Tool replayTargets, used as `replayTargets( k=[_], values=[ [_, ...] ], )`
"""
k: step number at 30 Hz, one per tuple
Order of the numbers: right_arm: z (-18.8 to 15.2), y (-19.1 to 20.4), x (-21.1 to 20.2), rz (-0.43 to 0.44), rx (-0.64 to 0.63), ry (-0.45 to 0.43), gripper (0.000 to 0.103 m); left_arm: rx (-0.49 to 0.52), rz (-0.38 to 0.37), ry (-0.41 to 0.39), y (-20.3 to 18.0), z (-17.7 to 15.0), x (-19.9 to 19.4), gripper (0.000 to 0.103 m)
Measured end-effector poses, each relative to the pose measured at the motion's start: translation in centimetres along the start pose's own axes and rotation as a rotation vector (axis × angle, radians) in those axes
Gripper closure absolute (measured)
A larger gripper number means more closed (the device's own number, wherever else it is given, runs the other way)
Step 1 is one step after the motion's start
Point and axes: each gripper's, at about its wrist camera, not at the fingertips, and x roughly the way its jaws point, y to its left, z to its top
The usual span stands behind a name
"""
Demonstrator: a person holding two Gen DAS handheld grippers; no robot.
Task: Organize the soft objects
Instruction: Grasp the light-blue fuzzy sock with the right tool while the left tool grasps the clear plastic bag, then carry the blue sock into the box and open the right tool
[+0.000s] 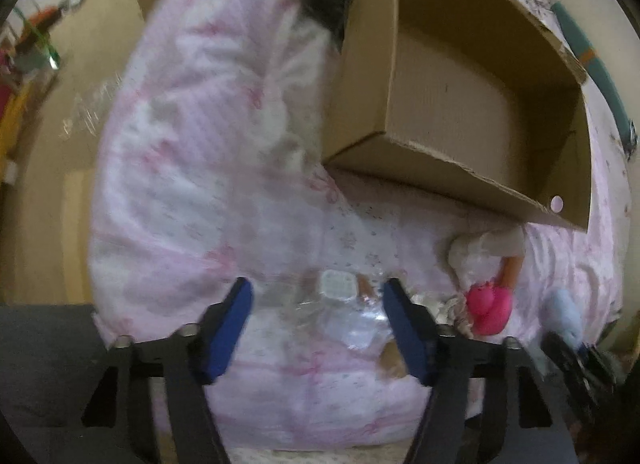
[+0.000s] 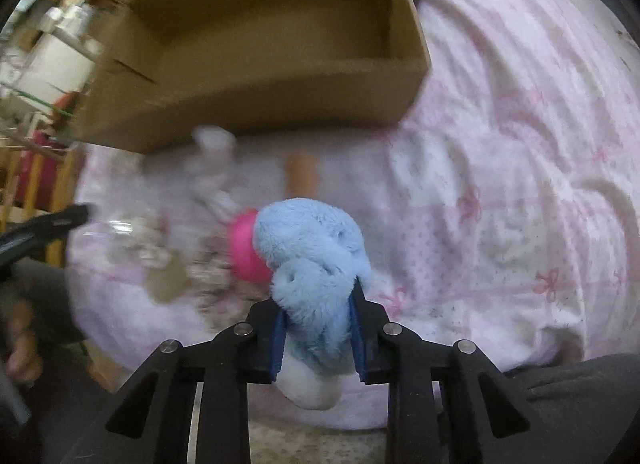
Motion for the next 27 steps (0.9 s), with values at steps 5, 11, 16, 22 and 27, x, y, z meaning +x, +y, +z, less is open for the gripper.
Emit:
replayTargets(
  k=[5, 11, 16, 22, 27],
  values=[
    [-0.8, 0.3, -5.0, 0.131, -0.027, -0.183, 0.074, -0.045, -0.056, 0.112, -0.2, 0.3, 2.8, 0.065],
    [0.5, -1.7, -6.3, 0.206, 0.013, -0.241, 0.074, -0.003, -0.137, 0.081, -1.1, 0.4, 2.5, 0.083],
    [0.3, -1.8, -5.3, 0.235, 0.000, -0.261, 0.074, 0.006, -0.139, 0.010, -0.6, 0.4, 0.4, 0.084],
    [0.6, -1.4, -4.9, 0.230, 0.001, -0.263, 0.074, 0.048, -0.010, -0.136, 0.3, -0.4, -2.8, 0.084],
    [0.6, -1.6, -4.6, 0.243, 0.012, -0.254, 0.074, 0.059, 0.014, -0.153, 0.6, -0.8, -3.1, 0.084]
  ],
)
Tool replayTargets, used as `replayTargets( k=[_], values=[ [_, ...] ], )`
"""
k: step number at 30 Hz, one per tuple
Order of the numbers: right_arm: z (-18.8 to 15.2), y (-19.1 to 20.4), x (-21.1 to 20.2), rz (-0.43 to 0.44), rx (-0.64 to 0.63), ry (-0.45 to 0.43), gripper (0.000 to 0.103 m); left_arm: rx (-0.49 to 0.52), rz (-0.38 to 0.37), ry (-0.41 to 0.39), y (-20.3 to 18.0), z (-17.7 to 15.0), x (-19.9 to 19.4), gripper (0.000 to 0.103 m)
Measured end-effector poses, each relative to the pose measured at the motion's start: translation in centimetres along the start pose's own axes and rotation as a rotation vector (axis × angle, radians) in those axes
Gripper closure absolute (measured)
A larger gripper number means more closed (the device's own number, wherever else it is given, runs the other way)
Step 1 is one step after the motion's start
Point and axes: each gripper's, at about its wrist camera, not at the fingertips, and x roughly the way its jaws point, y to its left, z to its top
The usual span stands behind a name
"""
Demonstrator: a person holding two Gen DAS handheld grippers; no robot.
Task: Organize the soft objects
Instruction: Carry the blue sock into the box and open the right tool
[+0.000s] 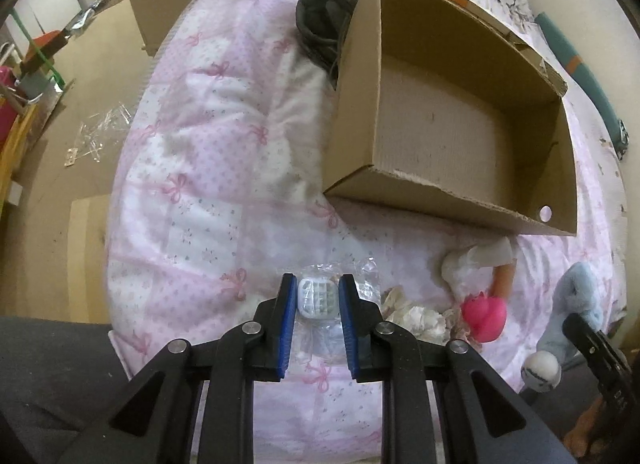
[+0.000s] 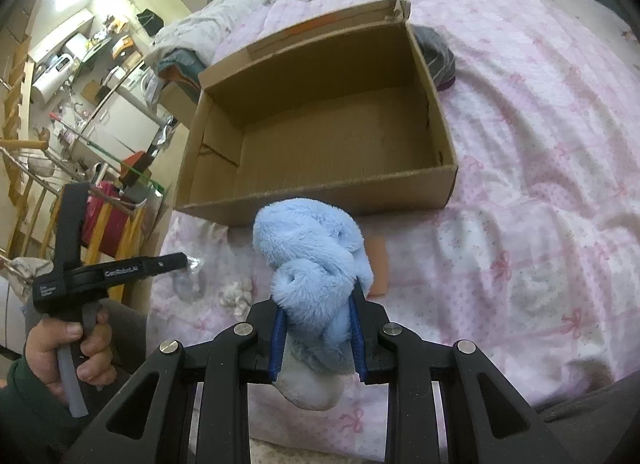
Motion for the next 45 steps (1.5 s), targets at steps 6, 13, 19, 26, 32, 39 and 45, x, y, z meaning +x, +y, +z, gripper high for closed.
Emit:
replayTargets(
  k=[6, 13, 19, 26, 32, 39, 45],
  values=[
    [0.0, 0.3, 0.0, 0.008, -0.011, -0.007, 0.074, 0.008, 0.010, -0.017, -0.7, -0.3, 0.2, 0.084],
    [0.1, -0.3, -0.6, 0.033, 0.024, -0.026, 0.074, 0.016, -0.005, -0.112, -1.0, -0.5, -3.5, 0.084],
    [1.1, -0.1, -2.3, 0.090, 0.045, -0.093, 0.074, 0.086, -0.001, -0.218, -3.1, 1.5, -7.0, 0.084],
    [4.9, -1.1, -3.1, 0.104, 0.077, -0.182, 0.074, 0.146, 0.027, -0.301, -5.6, 6.5, -8.1, 0.084],
    [9.2, -1.6, -2.8, 0.089, 0.091, -0.327, 0.074, 0.197, 0.038, -0.363, -7.8, 9.6, -6.4, 0.084],
    [9.6, -3.4, 2.1, -0.073, 0.097, -0.290, 0.074, 0.224, 0.025, -0.344, -8.7, 9.2, -2.5, 0.084],
    [8.9, -1.7, 3.0, -0.119, 0.000, -0.265, 0.074, 0.217, 0.022, -0.336, -8.3, 8.9, -1.3, 0.084]
  ],
)
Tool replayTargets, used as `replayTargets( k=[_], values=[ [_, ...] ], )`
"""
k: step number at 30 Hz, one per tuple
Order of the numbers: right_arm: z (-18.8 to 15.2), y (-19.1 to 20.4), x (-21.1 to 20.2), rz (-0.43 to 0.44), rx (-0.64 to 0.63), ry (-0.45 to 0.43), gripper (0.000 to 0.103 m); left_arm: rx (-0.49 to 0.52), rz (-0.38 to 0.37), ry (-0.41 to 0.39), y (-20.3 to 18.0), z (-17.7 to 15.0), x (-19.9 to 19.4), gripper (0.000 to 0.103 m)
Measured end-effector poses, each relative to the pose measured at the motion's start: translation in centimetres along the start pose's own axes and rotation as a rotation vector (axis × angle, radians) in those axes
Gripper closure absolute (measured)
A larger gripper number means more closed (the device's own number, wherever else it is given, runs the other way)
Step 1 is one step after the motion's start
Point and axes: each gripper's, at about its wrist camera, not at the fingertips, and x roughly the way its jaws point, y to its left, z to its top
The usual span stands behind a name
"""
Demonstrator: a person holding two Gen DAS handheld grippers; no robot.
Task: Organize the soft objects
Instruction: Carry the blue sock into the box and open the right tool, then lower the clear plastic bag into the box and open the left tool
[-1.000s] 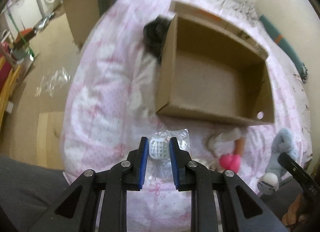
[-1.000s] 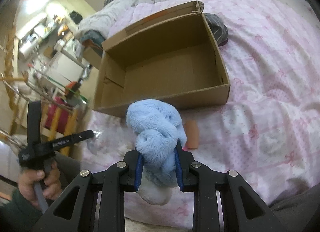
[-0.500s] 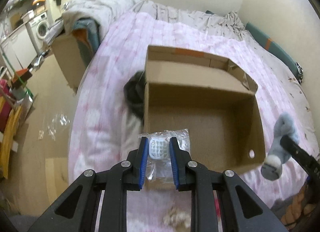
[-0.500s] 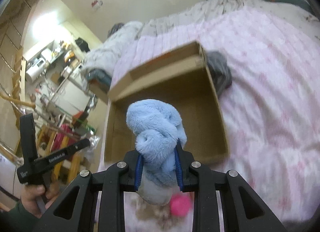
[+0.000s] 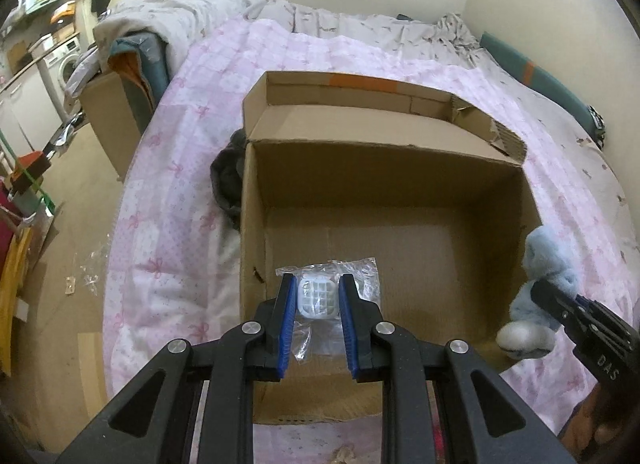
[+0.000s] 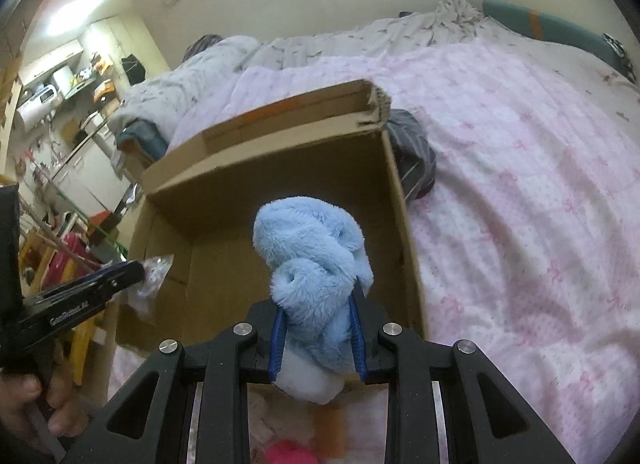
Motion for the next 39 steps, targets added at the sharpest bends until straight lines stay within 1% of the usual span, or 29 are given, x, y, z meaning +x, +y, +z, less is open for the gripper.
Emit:
replayTargets(
  k=[4, 6, 10, 13, 17, 19, 20, 21, 23, 24, 25, 26, 27, 29, 31, 35, 39],
  values=[
    [-0.4, 0.7, 0.2, -0.023, -0.035, 0.008, 0.074, -0.006, 0.008, 0.008, 0.3, -0.3, 0.4, 0.084],
    [-0.4, 1.0, 0.3, -0.026, -0.049, 0.012, 0.074, -0.015, -0.007, 0.004, 0.4, -0.3, 0.4, 0.084],
    [-0.3, 0.7, 0.5, -0.023, -0.044, 0.020, 0.074, -0.028, -0.018, 0.004, 0.5, -0.4, 0.5, 0.084],
    [-0.3, 0.7, 0.5, -0.029, -0.039, 0.017, 0.074, -0.023, -0.010, 0.007, 0.5, -0.4, 0.7, 0.084],
    [-0.4, 0.7, 0.6, -0.035, -0.029, 0.014, 0.071, -0.025, -0.016, 0.023, 0.6, -0.5, 1.1, 0.084],
    [-0.4, 0.6, 0.8, -0.031, -0.024, 0.023, 0.065, -0.023, -0.016, 0.025, 0.5, -0.5, 1.2, 0.084],
    [-0.4, 0.6, 0.8, -0.031, -0.021, 0.027, 0.051, -0.019, -0.016, 0.024, 0.5, -0.5, 1.2, 0.084],
    [-0.5, 0.5, 0.9, -0.030, -0.015, 0.031, 0.040, -0.017, -0.016, 0.023, 0.5, -0.5, 1.2, 0.084],
    [-0.5, 0.3, 0.9, -0.023, 0.000, 0.032, 0.035, -0.015, -0.017, 0.022, 0.5, -0.6, 1.2, 0.084],
    [-0.4, 0.2, 0.9, -0.024, 0.008, 0.034, 0.025, -0.016, -0.019, 0.022, 0.5, -0.7, 1.2, 0.084],
    [-0.3, 0.1, 0.8, -0.020, 0.021, 0.037, 0.019, -0.015, -0.020, 0.023, 0.6, -0.7, 1.2, 0.084],
    [-0.3, -0.2, 0.8, -0.007, 0.044, 0.040, 0.010, -0.016, -0.021, 0.023, 0.5, -0.7, 1.2, 0.084],
    [-0.2, -0.5, 0.7, 0.006, 0.068, 0.039, 0.005, -0.016, -0.022, 0.024, 0.5, -0.7, 1.2, 0.084],
    [-0.2, -0.7, 0.6, 0.014, 0.086, 0.041, 0.004, -0.018, -0.023, 0.025, 0.6, -0.6, 1.2, 0.084],
    [-0.1, -0.7, 0.6, 0.011, 0.086, 0.051, 0.000, -0.020, -0.025, 0.022, 0.5, -0.6, 1.2, 0.084],
    [0.0, -0.5, 0.4, 0.016, 0.080, 0.033, 0.000, -0.019, -0.026, 0.012, 0.4, -0.6, 1.1, 0.084],
    [0.0, -0.4, 0.1, 0.014, 0.064, 0.004, 0.000, -0.014, -0.033, 0.023, 0.4, -0.7, 1.1, 0.083]
  ],
)
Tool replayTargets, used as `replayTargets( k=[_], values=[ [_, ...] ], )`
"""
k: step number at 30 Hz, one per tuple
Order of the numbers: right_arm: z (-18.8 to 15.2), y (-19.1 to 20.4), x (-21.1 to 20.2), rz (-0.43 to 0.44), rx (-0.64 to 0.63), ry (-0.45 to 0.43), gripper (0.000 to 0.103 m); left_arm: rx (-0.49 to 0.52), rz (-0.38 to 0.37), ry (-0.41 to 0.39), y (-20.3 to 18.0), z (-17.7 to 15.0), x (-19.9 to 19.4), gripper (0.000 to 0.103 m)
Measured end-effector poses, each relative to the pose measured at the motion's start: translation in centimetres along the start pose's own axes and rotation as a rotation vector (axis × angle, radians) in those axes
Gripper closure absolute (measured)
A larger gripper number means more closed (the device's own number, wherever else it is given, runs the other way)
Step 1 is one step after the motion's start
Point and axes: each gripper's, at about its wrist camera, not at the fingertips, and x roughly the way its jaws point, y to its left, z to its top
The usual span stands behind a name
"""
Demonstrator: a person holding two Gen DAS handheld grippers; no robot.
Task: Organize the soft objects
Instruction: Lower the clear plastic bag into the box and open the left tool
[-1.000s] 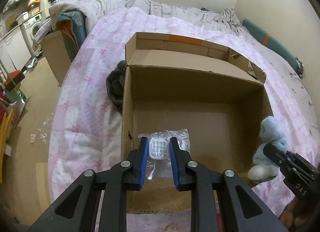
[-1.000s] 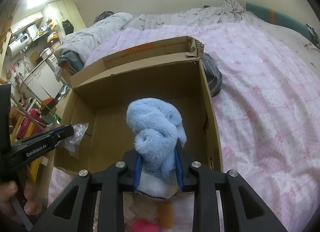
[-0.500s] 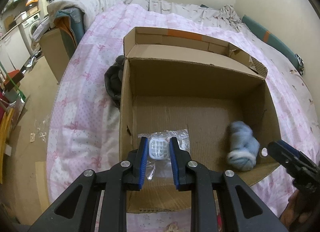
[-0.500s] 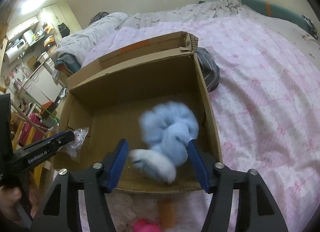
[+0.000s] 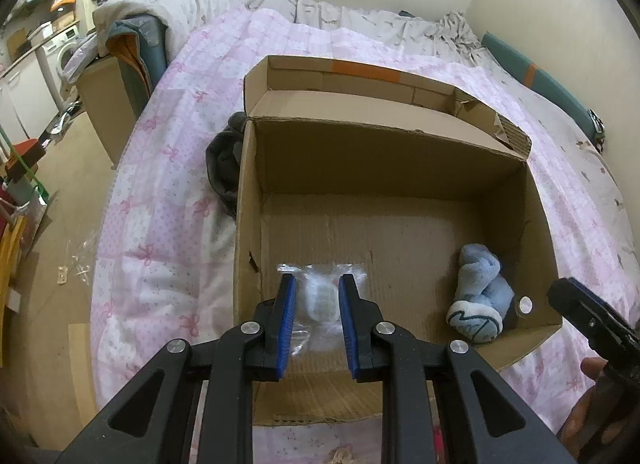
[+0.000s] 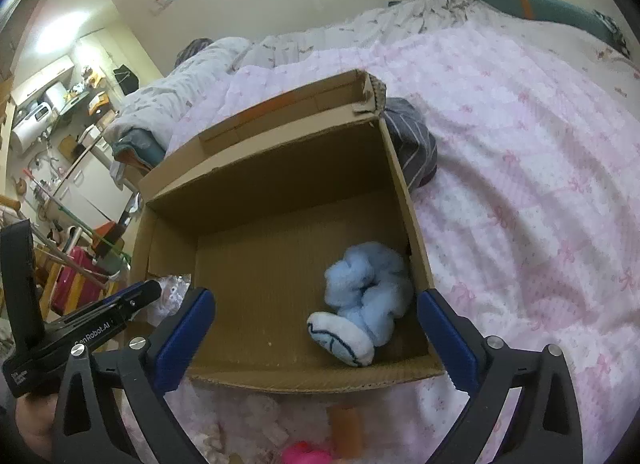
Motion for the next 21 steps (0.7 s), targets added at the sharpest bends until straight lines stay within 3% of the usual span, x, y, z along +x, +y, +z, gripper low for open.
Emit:
replayTargets(
  k=[4, 5, 7, 8, 21],
  values=[
    [-0.1, 0.5, -0.4, -0.043, -0.058, -0.049, 0.000, 0.014, -0.020, 0.021, -0.4, 0.1, 0.0, 0.082],
    [-0.1, 0.7, -0.5, -0.071, -0.081, -0.057, 0.000, 0.015, -0.016, 0.019, -0.4, 0.1, 0.0, 0.077],
    [-0.1, 1.0, -0.5, -0.097, -0.104, -0.059, 0.000, 0.012, -0.006, 0.015, -0.5, 0.1, -0.2, 0.054],
    [0.0, 1.0, -0.5, -0.085, -0.099, -0.055, 0.000, 0.008, 0.000, 0.005, -0.5, 0.1, -0.4, 0.038],
    [-0.2, 0.9, -0.4, -0.070, -0.100, -0.035, 0.000, 0.016, 0.010, -0.056, -0.2, 0.4, -2.2, 0.038]
  ],
)
